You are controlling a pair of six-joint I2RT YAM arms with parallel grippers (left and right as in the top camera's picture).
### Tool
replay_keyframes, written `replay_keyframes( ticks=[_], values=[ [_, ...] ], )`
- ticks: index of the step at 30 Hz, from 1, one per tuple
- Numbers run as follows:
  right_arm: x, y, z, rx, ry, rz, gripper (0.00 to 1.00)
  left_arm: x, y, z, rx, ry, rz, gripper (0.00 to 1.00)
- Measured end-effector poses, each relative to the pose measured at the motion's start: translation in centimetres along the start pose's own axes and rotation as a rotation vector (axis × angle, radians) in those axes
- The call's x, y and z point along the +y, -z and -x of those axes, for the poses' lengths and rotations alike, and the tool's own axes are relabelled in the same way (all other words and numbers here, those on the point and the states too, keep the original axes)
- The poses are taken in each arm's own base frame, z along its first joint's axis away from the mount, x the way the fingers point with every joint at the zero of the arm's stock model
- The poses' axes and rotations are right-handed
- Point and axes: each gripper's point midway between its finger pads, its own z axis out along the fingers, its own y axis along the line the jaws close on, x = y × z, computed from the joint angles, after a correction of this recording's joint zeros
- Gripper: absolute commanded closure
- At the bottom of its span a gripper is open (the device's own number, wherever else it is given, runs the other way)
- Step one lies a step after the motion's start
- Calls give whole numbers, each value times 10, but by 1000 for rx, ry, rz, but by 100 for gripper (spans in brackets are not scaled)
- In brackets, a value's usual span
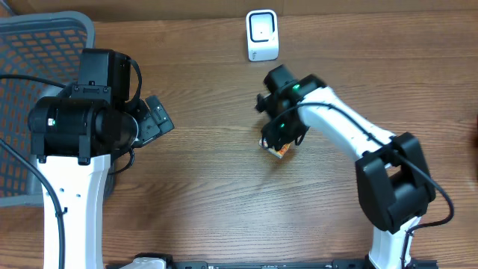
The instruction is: Scan the item barcode
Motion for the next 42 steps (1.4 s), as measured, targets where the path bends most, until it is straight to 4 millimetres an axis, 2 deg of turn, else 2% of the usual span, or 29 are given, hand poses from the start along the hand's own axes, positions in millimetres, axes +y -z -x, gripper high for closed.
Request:
replay_keyframes(
  ticks=[5, 8, 19, 21, 23, 24, 25, 30, 33, 36, 39, 42],
  values=[
    [26, -6, 4, 4, 102, -94, 46, 0, 0, 0, 0, 0, 0, 1],
    [33, -8, 9, -14, 125, -159, 46, 0, 0, 0, 0, 0, 0, 0],
    [11, -30, -7, 1, 67, -290, 50, 0, 0, 0, 0, 0, 0, 1],
    [9, -31, -9, 3, 64, -300, 58, 0, 0, 0, 0, 0, 0, 1],
    [8, -31, -7, -3, 56, -310, 79, 0, 0, 0, 0, 0, 0, 0],
    [7, -30, -7, -8, 46, -317, 93, 0, 0, 0, 0, 0, 0, 1],
    [6, -30, -6, -14, 35, -322, 96, 0, 0, 0, 0, 0, 0, 1],
    [4, -29, -6, -25, -43, -329, 96, 0, 0, 0, 0, 0, 0, 0],
    [7, -24, -8, -7, -81, -315, 96, 0, 0, 0, 0, 0, 0, 1],
    [19, -13, -1, -10, -106, -252, 96, 0, 0, 0, 0, 0, 0, 0],
    [37, 6, 20, -57, -124, -135, 96, 0, 0, 0, 0, 0, 0, 1],
    [64, 22, 42, -119, -138, 66, 96, 0, 0, 0, 0, 0, 0, 1]
  ],
)
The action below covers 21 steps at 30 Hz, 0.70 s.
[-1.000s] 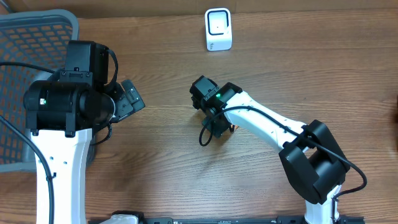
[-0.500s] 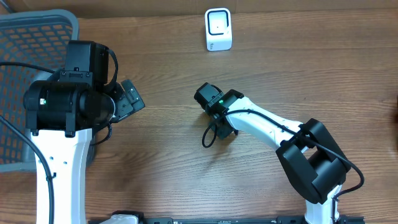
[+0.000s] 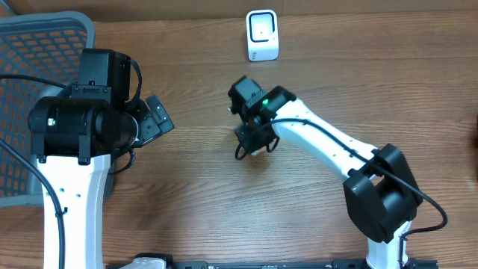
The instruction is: Scan the item barcode
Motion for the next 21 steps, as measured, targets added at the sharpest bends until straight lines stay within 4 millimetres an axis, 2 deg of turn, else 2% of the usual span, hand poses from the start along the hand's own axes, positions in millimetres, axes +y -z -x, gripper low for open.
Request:
replay_keyframes(
  ticks=[4, 7, 10, 14, 17, 21],
  values=[
    [37, 12, 4, 8, -29, 295, 96, 0, 0, 0, 0, 0, 0, 0],
    [53, 19, 5, 14, -33, 429, 96, 0, 0, 0, 0, 0, 0, 0],
    [67, 17, -6, 50, -48, 539, 96, 0, 0, 0, 0, 0, 0, 1],
    [69, -2, -30, 126, -119, 598, 96, 0, 0, 0, 0, 0, 0, 1],
    [67, -17, -40, 143, -164, 614, 96, 0, 0, 0, 0, 0, 0, 0],
    [53, -33, -55, 183, -257, 594, 92, 0, 0, 0, 0, 0, 0, 1]
  ],
)
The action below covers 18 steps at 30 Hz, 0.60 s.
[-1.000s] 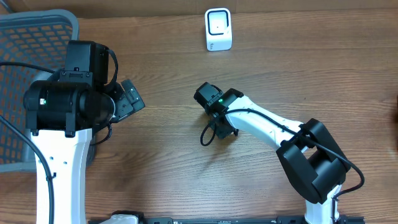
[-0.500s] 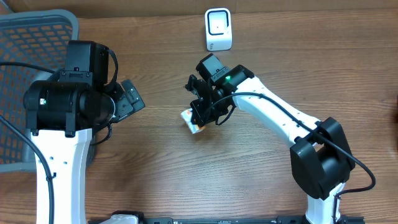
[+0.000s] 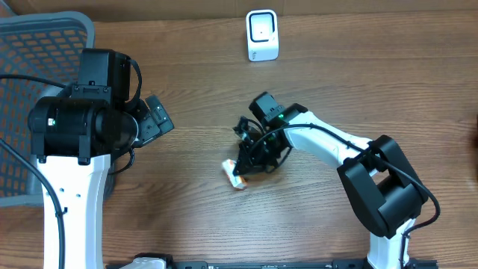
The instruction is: Scan the item barcode
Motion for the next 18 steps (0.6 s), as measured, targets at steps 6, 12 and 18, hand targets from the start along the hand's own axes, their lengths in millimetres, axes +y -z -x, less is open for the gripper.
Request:
replay_keyframes(
  ticks=[6, 12, 18],
  values=[
    [-49, 32, 16, -83, -164, -89, 62, 0, 0, 0, 0, 0, 0, 0],
    [-102, 69, 20, -149, -304, -196, 58, 0, 0, 0, 0, 0, 0, 0],
    [-118, 101, 8, -114, -344, -262, 55, 0, 0, 0, 0, 0, 0, 1]
  ],
)
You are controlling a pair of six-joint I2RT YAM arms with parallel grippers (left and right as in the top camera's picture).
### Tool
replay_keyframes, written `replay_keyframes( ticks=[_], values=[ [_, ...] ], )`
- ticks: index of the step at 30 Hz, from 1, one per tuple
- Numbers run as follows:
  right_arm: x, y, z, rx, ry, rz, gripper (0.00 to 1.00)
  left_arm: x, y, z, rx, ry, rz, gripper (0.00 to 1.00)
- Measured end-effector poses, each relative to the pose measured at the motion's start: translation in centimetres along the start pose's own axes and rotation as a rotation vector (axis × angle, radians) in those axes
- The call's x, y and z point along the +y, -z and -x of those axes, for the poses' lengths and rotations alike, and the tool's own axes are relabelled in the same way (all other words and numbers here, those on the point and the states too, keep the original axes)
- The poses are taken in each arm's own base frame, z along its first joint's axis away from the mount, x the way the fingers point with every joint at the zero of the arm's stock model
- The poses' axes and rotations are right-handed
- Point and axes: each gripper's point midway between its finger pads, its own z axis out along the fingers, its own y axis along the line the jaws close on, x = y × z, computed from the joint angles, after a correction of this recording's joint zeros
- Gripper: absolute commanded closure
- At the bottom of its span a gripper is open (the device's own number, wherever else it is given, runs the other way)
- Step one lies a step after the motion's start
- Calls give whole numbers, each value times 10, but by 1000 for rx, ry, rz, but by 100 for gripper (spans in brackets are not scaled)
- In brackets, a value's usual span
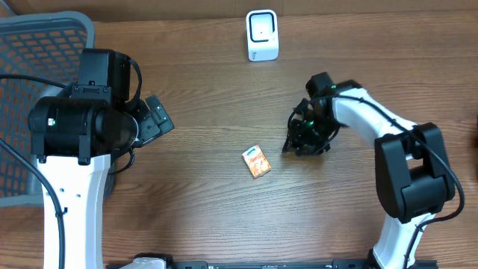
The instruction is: Scan the item barcode
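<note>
A small orange and white packet (256, 161) lies flat on the wooden table (224, 217), near the middle. My right gripper (293, 144) hangs to the right of it, a short gap away, open and holding nothing. The white barcode scanner (262, 35) stands at the far edge, above the packet. My left gripper (155, 119) rests at the left, well away from the packet, its fingers apart and empty.
A grey mesh basket (30, 75) fills the far left corner, partly behind the left arm. The right arm's white links reach in from the lower right.
The right gripper has let go of the packet and moved right. The packet now lies flat, slightly right of where it was held. The left arm is unchanged.
The right gripper first held the packet right of centre. Then it was further left with it, under the scanner's line. After that it was low at the middle with the packet at its tip. Now the packet lies free on the table and the gripper stands off to its right.
</note>
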Motion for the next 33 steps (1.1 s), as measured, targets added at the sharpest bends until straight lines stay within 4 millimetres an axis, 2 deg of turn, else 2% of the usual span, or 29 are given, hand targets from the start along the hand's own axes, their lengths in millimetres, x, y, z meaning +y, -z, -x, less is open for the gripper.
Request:
replay_keyframes(
  ticks=[3, 6, 10, 16, 21, 27, 33],
  values=[
    [12, 16, 5, -10, 73, 5, 56, 0, 0, 0, 0, 0, 0, 0],
    [27, 22, 6, -19, 172, 15, 56, 0, 0, 0, 0, 0, 0, 1],
    [47, 8, -4, 3, 317, -1, 55, 0, 0, 0, 0, 0, 0, 0],
    [79, -27, -14, -23, 484, -47, 52, 0, 0, 0, 0, 0, 0, 1],
    [71, -40, -10, -55, 437, -89, 53, 0, 0, 0, 0, 0, 0, 1],
    [61, -45, -7, -70, 399, -112, 60, 0, 0, 0, 0, 0, 0, 1],
    [57, -50, -11, -56, 386, -115, 59, 0, 0, 0, 0, 0, 0, 1]
  ],
)
